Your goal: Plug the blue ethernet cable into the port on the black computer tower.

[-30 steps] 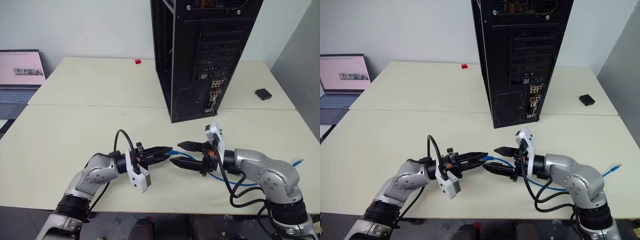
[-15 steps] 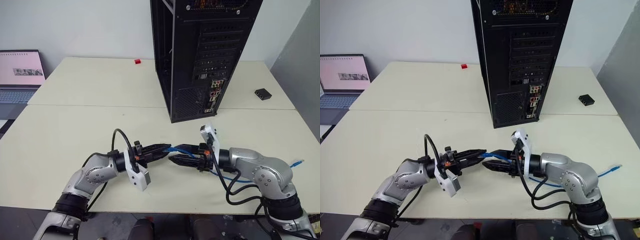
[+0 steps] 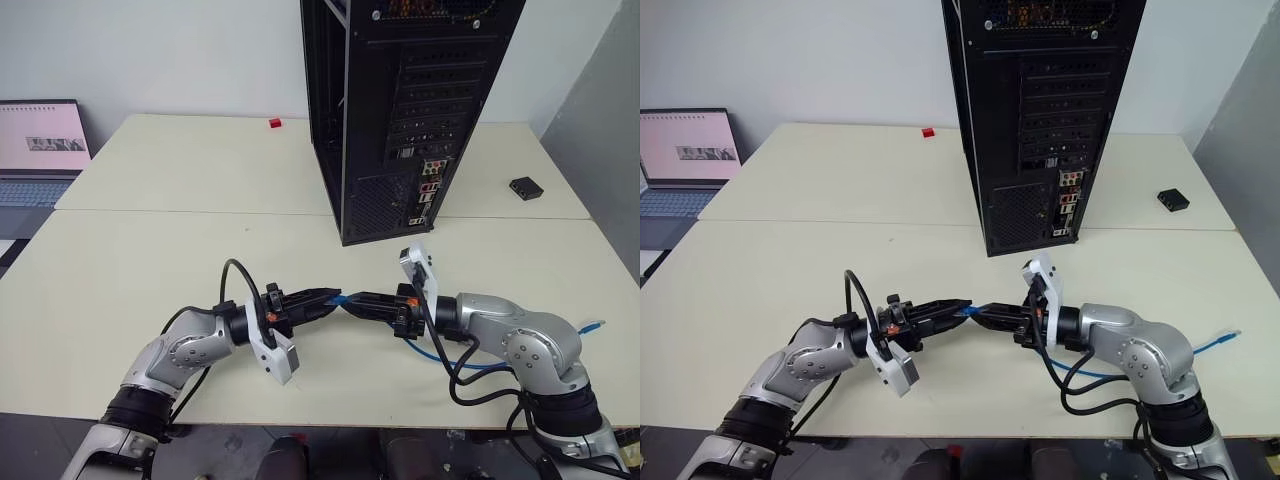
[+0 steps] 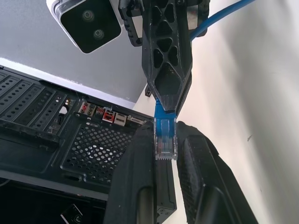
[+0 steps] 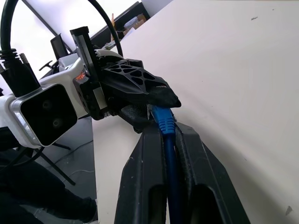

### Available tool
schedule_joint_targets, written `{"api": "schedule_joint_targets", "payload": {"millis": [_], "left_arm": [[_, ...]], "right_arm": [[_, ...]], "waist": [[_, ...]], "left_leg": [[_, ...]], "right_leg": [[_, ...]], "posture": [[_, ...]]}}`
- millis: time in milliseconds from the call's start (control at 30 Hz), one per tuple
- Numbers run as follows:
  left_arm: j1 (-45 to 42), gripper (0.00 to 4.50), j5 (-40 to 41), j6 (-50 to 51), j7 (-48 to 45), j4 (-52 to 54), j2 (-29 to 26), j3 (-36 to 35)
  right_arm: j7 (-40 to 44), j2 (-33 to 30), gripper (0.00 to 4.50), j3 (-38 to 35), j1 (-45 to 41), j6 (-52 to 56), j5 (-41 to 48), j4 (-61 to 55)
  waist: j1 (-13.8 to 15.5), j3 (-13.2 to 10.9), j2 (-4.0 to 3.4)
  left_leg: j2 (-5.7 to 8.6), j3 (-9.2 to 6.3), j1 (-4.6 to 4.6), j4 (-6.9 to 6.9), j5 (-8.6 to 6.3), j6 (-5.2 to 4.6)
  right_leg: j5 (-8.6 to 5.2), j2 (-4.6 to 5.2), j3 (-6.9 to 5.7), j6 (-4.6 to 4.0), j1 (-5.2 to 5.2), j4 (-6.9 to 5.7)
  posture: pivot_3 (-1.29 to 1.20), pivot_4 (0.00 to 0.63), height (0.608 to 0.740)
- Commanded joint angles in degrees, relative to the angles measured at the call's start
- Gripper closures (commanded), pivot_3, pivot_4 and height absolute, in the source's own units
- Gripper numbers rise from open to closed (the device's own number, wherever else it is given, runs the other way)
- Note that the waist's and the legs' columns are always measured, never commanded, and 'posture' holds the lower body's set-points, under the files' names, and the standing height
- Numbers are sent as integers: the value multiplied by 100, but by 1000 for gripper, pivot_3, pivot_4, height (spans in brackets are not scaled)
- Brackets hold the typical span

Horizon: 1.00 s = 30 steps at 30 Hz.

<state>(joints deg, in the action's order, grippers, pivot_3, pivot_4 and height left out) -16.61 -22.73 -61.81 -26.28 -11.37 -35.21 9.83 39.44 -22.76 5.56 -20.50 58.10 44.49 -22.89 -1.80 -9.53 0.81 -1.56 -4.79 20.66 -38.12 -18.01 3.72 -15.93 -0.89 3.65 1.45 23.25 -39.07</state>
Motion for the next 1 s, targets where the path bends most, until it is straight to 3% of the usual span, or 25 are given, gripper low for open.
{"api": "schedule_joint_targets", "payload": {"millis": [33,67,133,533,767,1000], "left_arm": [[11,4175,106,-74,51,117,-49,168],[33,4175,285,-25,2,141,-61,225],[92,3474,659,161,-183,215,-139,384],[132,1162,1504,967,-612,385,-330,440],[361,1119,3355,3649,-1403,1508,-259,535],[-128,1119,4108,6052,-904,2364,343,206]], "right_arm": [[79,30,4494,-49,-100,-44,201,-140],[85,25,4495,-49,-100,-38,207,-146],[95,13,4495,-51,-98,-21,222,-161],[86,-206,4498,-139,-86,-156,120,-279],[-608,-579,4499,-691,175,-1072,-768,-737],[-2026,-196,4500,-904,279,-1814,-1923,-807]], "waist": [[1,0,0],[0,0,0],[0,0,0],[-4,0,-1],[0,-1,-1],[-5,-1,-1]], "left_leg": [[0,0,0,0,0,0],[0,0,0,0,0,0],[0,0,0,0,0,0],[0,-3,1,0,0,0],[0,-5,6,0,0,0],[0,-8,8,-1,0,0]], "right_leg": [[0,0,0,0,0,0],[0,0,0,0,0,0],[0,0,0,0,0,0],[0,0,-3,0,0,0],[-1,0,-5,1,1,1],[-1,-3,-4,1,1,0]], "posture": [[0,150,740],[0,150,740],[0,150,740],[0,150,740],[0,150,740],[0,150,740]]}}
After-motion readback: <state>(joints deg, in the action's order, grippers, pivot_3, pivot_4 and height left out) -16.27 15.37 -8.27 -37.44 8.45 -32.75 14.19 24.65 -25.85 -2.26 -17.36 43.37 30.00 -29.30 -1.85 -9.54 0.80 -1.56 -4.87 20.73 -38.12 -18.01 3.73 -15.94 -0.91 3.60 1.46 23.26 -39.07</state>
